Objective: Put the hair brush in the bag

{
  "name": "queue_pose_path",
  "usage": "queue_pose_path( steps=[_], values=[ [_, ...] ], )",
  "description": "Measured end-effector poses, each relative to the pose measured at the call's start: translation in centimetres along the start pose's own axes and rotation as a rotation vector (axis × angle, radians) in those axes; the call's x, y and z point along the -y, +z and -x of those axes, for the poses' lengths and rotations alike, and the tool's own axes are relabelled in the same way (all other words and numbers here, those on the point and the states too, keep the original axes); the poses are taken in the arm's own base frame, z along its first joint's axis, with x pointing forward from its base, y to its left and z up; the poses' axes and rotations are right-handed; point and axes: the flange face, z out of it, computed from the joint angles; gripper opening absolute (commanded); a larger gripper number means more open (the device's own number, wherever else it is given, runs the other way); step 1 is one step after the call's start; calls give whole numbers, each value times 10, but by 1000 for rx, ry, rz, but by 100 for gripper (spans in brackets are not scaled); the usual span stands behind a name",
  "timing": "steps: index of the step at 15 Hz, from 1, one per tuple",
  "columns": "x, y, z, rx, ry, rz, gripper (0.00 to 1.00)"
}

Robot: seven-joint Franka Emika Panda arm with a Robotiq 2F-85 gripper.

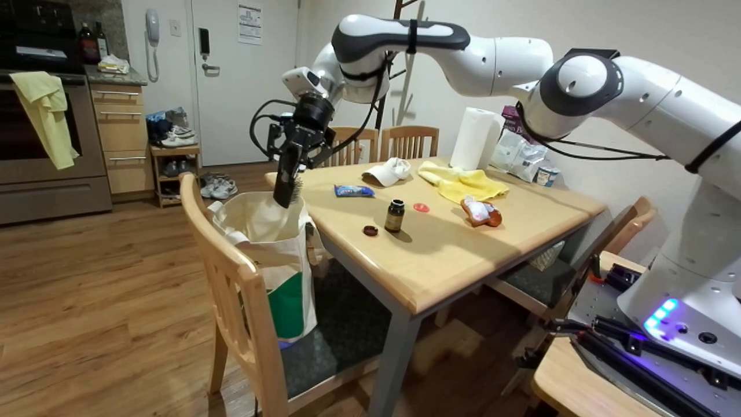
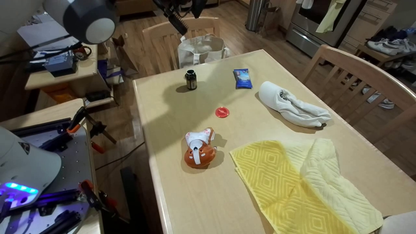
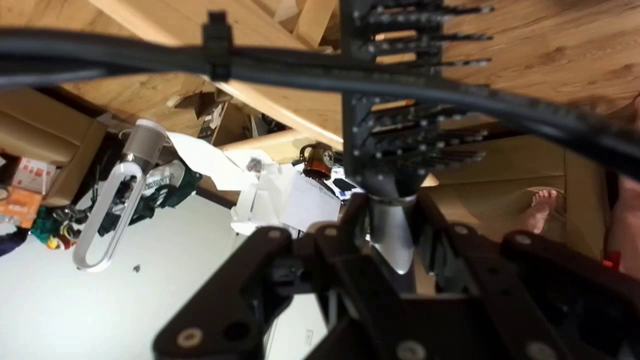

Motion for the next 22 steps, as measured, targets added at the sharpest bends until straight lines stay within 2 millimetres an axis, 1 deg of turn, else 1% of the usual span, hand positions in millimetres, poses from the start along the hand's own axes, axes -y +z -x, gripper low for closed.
queue_pose_path(
  steps=[2, 4, 7, 9, 11, 15, 17, 19, 22],
  values=[
    [4, 3, 4, -57, -35, -13, 12],
    [13, 3, 12, -85, -66, -56, 12],
    [29, 7, 27, -84, -69, -136, 12],
    [34, 12, 32, -65, -64, -181, 12],
    [33, 17, 27, -49, -78, -207, 12],
    [23, 20, 0, -20, -159, -227, 12],
    [19, 21, -7, -6, -191, -229, 12],
    [18, 20, -6, 11, -191, -222, 12],
    [11, 15, 2, 75, -171, -171, 11]
  ],
)
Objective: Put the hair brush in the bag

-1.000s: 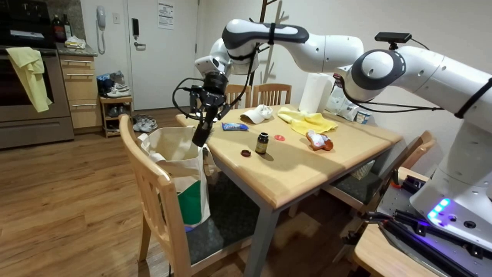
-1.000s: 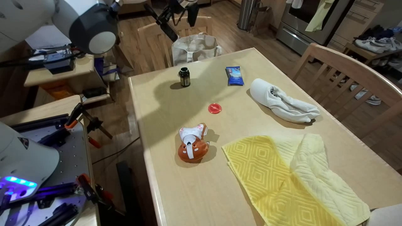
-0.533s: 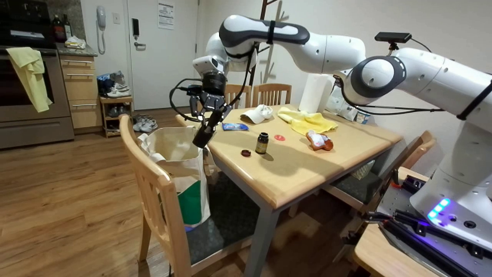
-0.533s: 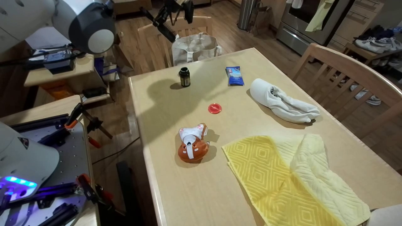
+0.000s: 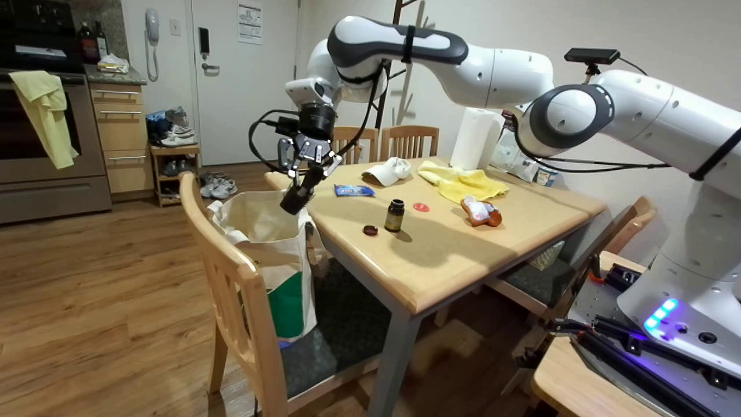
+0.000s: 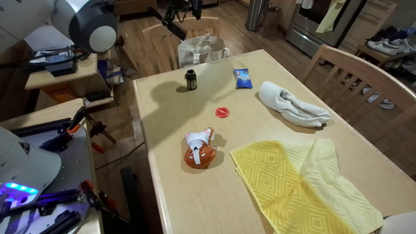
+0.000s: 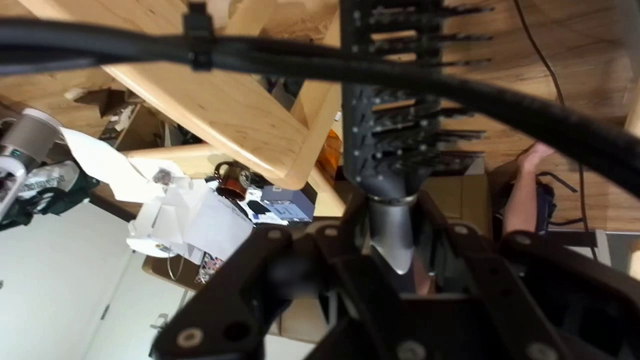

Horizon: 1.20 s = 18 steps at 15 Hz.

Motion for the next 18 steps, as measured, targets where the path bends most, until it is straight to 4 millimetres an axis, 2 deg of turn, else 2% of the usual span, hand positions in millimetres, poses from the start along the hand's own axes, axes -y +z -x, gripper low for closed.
queue_pose_path(
  steps=[4, 9, 18],
  values=[
    [-8, -10, 11, 93, 91, 88, 11],
    [-6, -5, 13, 83, 180, 80, 12],
    [1, 13, -12, -103, 165, -34, 12]
  ],
)
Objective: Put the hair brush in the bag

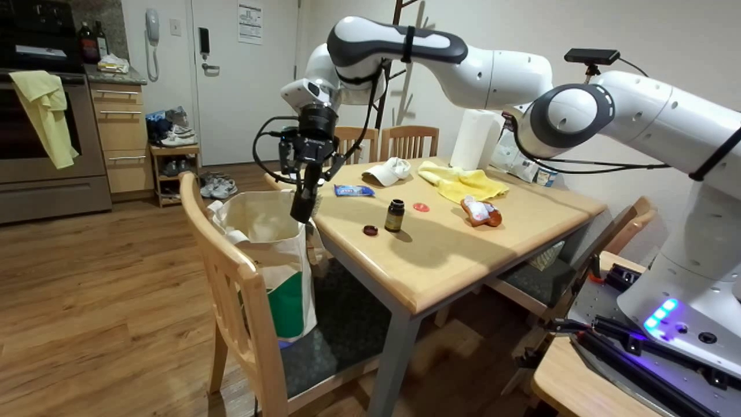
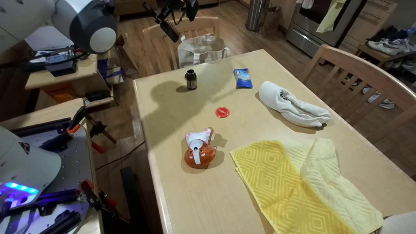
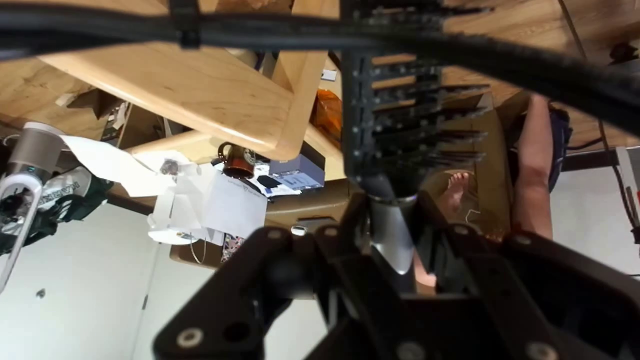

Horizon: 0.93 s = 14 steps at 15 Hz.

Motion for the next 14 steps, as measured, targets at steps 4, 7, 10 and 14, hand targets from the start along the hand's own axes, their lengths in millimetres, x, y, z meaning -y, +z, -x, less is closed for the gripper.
queue_pose_path(
  steps=[4, 7, 10, 14],
  values=[
    [3, 3, -5, -35, -8, -26, 12],
    [2, 3, -4, -36, -10, -20, 12],
    [1, 0, -2, -17, -23, -2, 12],
    [-1, -5, 6, 67, -66, 12, 12]
  ],
)
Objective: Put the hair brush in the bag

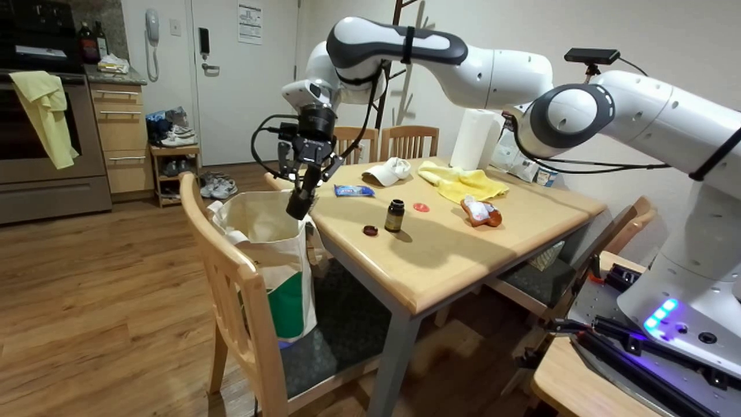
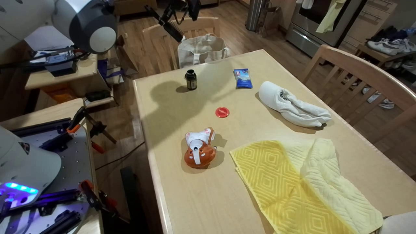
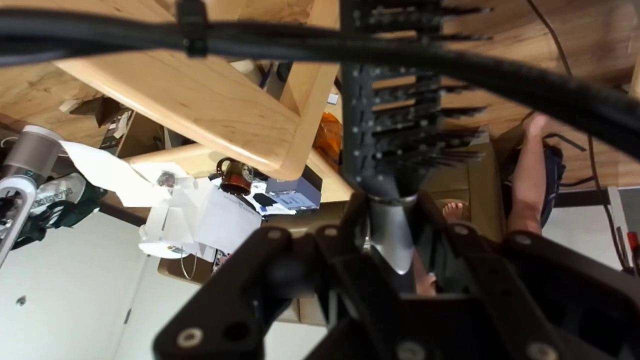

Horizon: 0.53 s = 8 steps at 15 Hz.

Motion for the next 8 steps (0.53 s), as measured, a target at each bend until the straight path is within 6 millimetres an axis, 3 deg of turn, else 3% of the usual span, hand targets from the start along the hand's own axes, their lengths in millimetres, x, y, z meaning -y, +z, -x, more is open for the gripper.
queue_pose_path(
  steps=[6, 7, 8],
  values=[
    [-4, -6, 10, 133, -101, 11, 12],
    [-5, -7, 11, 143, -116, 16, 25],
    [-6, -8, 11, 150, -127, 22, 51]
  ],
)
